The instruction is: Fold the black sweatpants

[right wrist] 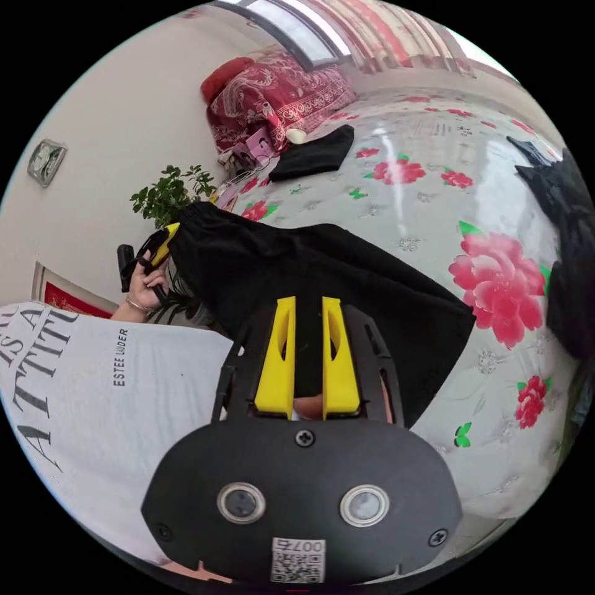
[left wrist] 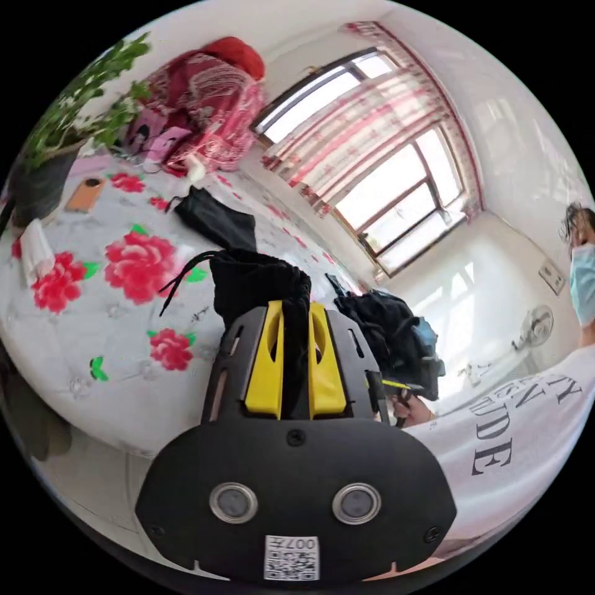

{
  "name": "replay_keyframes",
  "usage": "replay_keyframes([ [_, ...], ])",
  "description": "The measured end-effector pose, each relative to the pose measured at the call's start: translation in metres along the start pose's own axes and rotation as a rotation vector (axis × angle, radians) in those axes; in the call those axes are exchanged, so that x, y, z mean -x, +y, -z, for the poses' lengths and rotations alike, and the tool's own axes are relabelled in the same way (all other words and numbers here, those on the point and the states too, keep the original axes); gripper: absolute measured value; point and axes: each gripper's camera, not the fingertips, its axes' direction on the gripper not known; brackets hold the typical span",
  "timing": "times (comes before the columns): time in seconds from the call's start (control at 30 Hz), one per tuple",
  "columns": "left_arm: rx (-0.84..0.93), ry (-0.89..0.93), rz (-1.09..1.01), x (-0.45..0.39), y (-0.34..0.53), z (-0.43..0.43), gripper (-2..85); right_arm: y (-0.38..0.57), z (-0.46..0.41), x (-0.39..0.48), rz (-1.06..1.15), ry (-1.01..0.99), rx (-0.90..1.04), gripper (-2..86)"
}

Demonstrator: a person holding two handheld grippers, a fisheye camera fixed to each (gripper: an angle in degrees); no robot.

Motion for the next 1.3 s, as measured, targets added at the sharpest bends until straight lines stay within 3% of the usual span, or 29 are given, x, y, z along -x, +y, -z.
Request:
replay_keyframes([
  [0.17, 0.211, 0.265, -0.375, -0.159, 0.044, -0.088, 6.4, 0.054, 0.096, -0.102, -0.259, 0.002, -0.24, 8.6],
  [0.33, 0.521, 0.434, -0.339, -0.211, 0.153, -0.223, 7.0, 0.118, 0.145, -0.187, -0.511, -0.138, -0.407, 9.4],
  [0.43, 0.559, 0.4, -0.284, -0.193, 0.178, -0.241, 8.9, 0.14, 0.154, -0.218, -0.582, -0.193, -0.413, 10.2],
  [0.57, 0.513, 0.129, -0.131, -0.112, 0.18, -0.227, 12.1, 0.145, 0.151, -0.251, -0.61, -0.228, -0.356, 11.1],
  [0.7, 0.593, -0.094, -0.041, -0.037, 0.204, -0.235, 15.3, 0.129, 0.14, -0.275, -0.613, -0.264, -0.301, 11.5],
  [0.87, 0.705, -0.188, 0.032, 0.02, 0.237, -0.275, 14.9, 0.09, 0.118, -0.287, -0.565, -0.301, -0.212, 10.6],
  [1.1, 0.847, -0.044, -0.02, 0.044, 0.232, -0.337, 4.0, 0.039, 0.115, -0.301, -0.561, -0.388, -0.108, 8.7],
  [1.3, 0.628, 0.16, 0.007, 0.085, 0.13, -0.307, 2.2, -0.05, 0.156, -0.283, -0.463, -0.406, -0.142, 7.6],
])
